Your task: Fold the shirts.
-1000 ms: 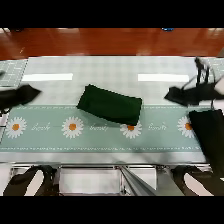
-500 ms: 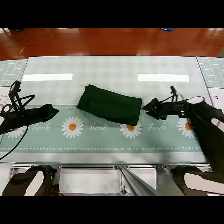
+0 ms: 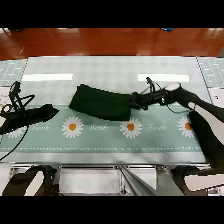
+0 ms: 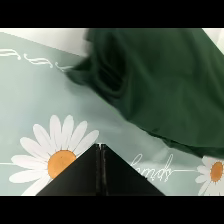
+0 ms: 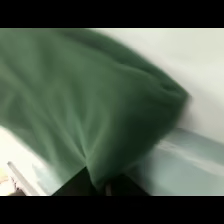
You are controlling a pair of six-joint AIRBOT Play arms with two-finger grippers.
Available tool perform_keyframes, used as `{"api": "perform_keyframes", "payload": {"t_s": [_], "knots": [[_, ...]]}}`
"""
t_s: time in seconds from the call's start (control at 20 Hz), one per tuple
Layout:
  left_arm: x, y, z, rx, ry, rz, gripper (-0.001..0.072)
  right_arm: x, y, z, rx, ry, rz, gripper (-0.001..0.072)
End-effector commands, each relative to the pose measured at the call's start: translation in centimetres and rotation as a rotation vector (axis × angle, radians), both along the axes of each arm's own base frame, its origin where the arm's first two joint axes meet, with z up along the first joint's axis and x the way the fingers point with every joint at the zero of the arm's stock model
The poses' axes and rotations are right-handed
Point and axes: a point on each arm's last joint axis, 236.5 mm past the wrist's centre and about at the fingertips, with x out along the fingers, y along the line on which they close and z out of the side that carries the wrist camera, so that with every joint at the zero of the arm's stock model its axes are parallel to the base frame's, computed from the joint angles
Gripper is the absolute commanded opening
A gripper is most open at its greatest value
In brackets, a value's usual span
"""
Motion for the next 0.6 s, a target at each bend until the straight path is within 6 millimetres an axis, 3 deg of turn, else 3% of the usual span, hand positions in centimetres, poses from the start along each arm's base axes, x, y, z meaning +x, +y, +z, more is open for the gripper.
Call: {"api": "perform_keyframes", "payload": {"t_s": [0.0, 0.2, 0.3, 0.45, 0.55], "knots": [[0.0, 0.0, 0.0, 0.0, 0.0, 0.0, 0.0024, 1.9, 1.7, 5.4, -0.079, -0.142, 0.139, 0.0023], [0.0, 0.0, 0.0, 0.001, 0.001, -0.002, 0.0024, 5.8, 1.9, 16.1, -0.093, -0.37, 0.135, 0.0022], [0.0, 0.0, 0.0, 0.0, 0.002, -0.002, 0.0024, 7.2, 1.0, 20.4, -0.11, -0.447, 0.113, 0.0022], [-0.2, -0.1, -0.1, -0.002, 0.01, -0.008, 0.0024, 9.5, -2.7, 26.3, -0.113, -0.535, 0.014, 0.0022], [-0.6, -0.3, -0.3, -0.006, 0.024, -0.018, 0.0024, 10.1, -6.8, 28.8, -0.128, -0.541, -0.055, 0.0022]]}}
